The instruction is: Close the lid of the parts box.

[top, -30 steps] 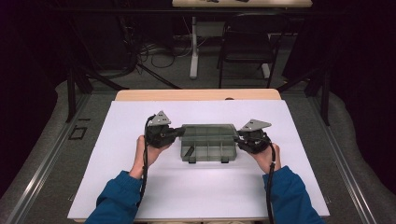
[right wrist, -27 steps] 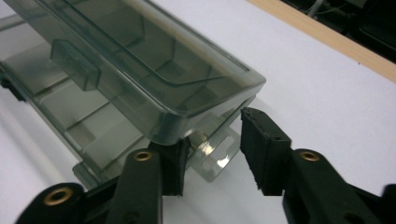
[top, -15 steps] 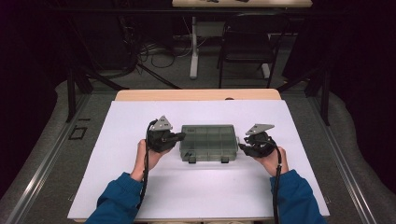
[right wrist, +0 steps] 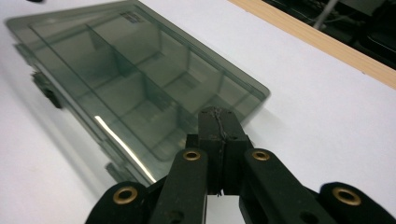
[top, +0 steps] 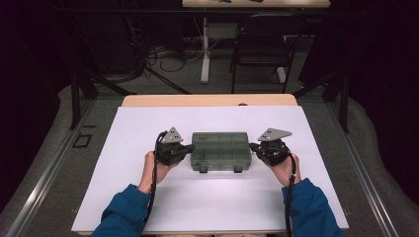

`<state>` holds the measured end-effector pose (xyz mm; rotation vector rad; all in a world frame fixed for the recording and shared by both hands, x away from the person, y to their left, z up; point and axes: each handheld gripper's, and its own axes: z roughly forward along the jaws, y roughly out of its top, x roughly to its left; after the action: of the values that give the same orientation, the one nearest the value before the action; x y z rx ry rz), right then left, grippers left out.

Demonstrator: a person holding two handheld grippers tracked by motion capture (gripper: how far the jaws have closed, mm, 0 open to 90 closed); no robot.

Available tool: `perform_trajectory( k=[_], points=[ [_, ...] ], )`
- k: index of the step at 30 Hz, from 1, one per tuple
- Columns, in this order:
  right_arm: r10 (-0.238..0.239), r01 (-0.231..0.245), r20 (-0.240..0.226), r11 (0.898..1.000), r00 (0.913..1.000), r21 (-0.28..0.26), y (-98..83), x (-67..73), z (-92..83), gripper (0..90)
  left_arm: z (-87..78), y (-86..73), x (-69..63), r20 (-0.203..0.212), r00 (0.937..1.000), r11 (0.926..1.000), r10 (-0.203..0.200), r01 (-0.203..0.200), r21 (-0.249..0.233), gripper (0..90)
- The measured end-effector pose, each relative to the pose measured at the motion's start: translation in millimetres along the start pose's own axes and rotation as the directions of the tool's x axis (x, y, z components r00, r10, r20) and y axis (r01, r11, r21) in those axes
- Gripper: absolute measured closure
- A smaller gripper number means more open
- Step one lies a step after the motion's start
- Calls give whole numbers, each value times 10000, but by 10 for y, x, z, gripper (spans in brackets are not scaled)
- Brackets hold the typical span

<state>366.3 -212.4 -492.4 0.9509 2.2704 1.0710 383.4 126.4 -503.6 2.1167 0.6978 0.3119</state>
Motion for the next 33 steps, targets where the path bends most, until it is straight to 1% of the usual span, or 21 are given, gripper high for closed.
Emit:
perform_trajectory(
  k=[3, 8, 14, 17, 19, 21, 23, 26, 28, 30, 33],
  points=[
    [-63, 63, -176, 10000, 9998, -12, 11, 39, 25, 900, 29, -6, -18, 52, 9999, 9999, 87, -87, 108, 895],
    [-98, 104, -258, 9997, 9996, 215, -6, 64, 81, 900, 84, -18, -28, 36, 9997, 9990, 232, -233, 375, 895],
    [-17, 45, -348, 9968, 9994, 800, -63, 56, 192, 900, 165, -51, -16, 83, 9998, 9976, 188, -193, 670, 895],
    [24, 11, -377, 9956, 9993, 939, -75, 57, 212, 900, 178, -56, -16, 82, 9998, 9975, 164, -169, 683, 895],
    [-15, 51, -363, 9950, 9993, 995, -76, 59, 219, 900, 189, -59, -9, 97, 9998, 9962, 156, -164, 860, 895],
    [5, 41, -402, 9935, 9992, 1137, -86, 58, 237, 900, 194, -64, -5, 162, 9999, 9961, 23, -37, 880, 895],
    [33, 12, -408, 9940, 9992, 1097, -89, 56, 240, 900, 190, -63, 4, 178, 9998, 9958, -12, -4, 919, 896],
    [47, 3, -420, 9932, 9991, 1166, -87, 54, 238, 900, 189, -63, 17, 275, 9994, 9954, -220, 193, 944, 896],
    [182, -124, -491, 9933, 9986, 1149, -90, 45, 239, 900, 190, -60, 27, 323, 9989, 9949, -329, 296, 967, 897],
    [232, -166, -541, 9928, 9983, 1182, -90, 37, 237, 900, 190, -57, 35, 361, 9986, 9944, -390, 352, 996, 897],
    [271, -207, -521, 9927, 9983, 1186, -90, 39, 238, 900, 190, -58, 33, 348, 9987, 9945, -377, 341, 987, 896]
  ],
)
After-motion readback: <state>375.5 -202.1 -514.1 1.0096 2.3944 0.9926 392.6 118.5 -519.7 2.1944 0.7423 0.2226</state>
